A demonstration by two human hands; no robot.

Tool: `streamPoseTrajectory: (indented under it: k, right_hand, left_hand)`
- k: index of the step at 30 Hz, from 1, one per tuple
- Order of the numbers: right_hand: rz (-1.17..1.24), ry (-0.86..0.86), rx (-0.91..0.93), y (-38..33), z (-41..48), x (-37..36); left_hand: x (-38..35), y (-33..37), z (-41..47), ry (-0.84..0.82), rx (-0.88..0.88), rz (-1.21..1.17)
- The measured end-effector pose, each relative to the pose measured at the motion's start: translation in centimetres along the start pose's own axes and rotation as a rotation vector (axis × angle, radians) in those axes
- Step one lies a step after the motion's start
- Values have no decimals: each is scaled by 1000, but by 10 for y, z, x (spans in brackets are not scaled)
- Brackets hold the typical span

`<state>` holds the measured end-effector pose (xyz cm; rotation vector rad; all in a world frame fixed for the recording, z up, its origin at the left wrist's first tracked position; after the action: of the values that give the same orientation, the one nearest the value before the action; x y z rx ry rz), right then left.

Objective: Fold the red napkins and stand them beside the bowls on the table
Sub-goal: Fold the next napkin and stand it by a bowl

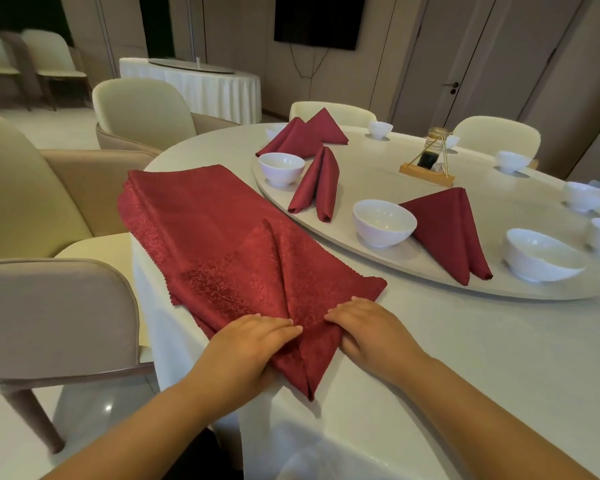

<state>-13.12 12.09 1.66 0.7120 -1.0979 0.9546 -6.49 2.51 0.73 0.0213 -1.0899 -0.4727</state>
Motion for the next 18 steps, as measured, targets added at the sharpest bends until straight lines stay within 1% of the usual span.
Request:
streamPoseTrajectory:
  k: [3, 6, 7, 9, 12, 14, 18]
  right_hand:
    - [114, 83, -97, 6, 2, 7]
    - [316, 135, -300, 21, 1, 19]
    - [355, 155, -334, 22, 0, 24]
    - [400, 203, -346, 19, 1, 38]
    - [493, 257, -345, 10, 3, 67]
    - [528, 315, -310, 1, 5, 96]
    - [627, 425, -250, -16, 5, 162]
  left_hand:
    - [4, 2, 3, 25, -9, -74]
    - [22, -1, 12, 69, 15, -133]
    - [31, 1, 16, 79, 7, -132]
    - [48, 3, 23, 99, 29, -170]
    - [81, 3, 36, 69, 173, -402]
    - [106, 9, 45, 59, 217, -542]
    - [157, 17, 59, 73, 384, -745]
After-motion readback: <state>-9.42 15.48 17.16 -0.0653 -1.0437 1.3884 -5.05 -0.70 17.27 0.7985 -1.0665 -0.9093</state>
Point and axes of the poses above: each hand's wrist, its own z-axis towards the middle knuckle, its own x-axis out of the back of the hand, y = z × x, the point moved 9 cm from there along z, towards the middle knuckle, and after that the axes turned 6 degrees about x, right-handed, at the moved point
